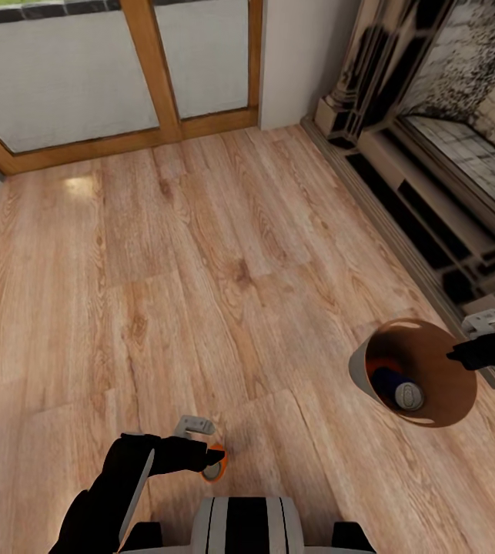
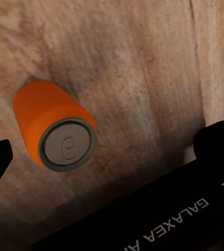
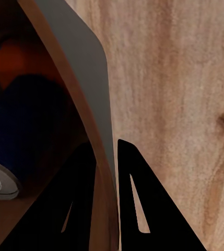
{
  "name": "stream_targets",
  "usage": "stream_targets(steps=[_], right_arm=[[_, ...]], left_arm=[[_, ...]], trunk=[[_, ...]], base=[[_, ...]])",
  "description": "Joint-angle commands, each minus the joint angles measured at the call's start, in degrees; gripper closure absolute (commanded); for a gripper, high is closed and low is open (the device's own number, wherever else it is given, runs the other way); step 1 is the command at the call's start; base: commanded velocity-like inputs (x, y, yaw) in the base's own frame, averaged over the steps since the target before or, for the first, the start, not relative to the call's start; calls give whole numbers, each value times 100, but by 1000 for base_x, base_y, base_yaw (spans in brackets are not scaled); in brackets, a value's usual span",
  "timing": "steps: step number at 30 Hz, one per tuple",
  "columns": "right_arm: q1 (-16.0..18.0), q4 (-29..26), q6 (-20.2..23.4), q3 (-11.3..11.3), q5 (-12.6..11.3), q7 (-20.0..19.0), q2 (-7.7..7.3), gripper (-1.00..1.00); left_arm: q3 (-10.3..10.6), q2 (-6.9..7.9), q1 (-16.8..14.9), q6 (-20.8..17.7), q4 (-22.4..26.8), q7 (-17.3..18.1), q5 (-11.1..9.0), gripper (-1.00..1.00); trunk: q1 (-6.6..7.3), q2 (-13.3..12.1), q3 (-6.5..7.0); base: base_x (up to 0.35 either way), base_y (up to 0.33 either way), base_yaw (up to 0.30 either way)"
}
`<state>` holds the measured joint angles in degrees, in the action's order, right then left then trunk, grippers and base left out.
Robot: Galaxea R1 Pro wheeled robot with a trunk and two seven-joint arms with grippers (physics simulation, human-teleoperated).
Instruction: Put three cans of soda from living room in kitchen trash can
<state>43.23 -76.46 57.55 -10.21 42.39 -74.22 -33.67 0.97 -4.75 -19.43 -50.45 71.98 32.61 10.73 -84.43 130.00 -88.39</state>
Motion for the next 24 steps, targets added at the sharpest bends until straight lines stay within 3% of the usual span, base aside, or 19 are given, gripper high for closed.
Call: stream_targets(steps=[1, 18, 21, 24], right_arm=[[2, 0, 46, 4, -47, -22, 0, 100], [1, -109, 37, 10, -47, -22, 0, 100], [0, -119, 37, 10, -47, -22, 0, 100], [-8, -161, 37, 10, -47, -22, 0, 100]], left_arm=[[0, 0, 0, 0, 0, 0, 0, -100], [-4, 23, -19, 0, 125, 24, 4, -100], [-12, 57, -30, -5, 275, 41, 7, -100], [-16, 212, -38, -10, 406, 62, 4, -100]], trunk=[[1, 0, -2], [-87, 161, -79], [-87, 161, -79], [-87, 161, -79]], base=[[0, 0, 0], [0, 0, 0], [0, 0, 0], [0, 0, 0]])
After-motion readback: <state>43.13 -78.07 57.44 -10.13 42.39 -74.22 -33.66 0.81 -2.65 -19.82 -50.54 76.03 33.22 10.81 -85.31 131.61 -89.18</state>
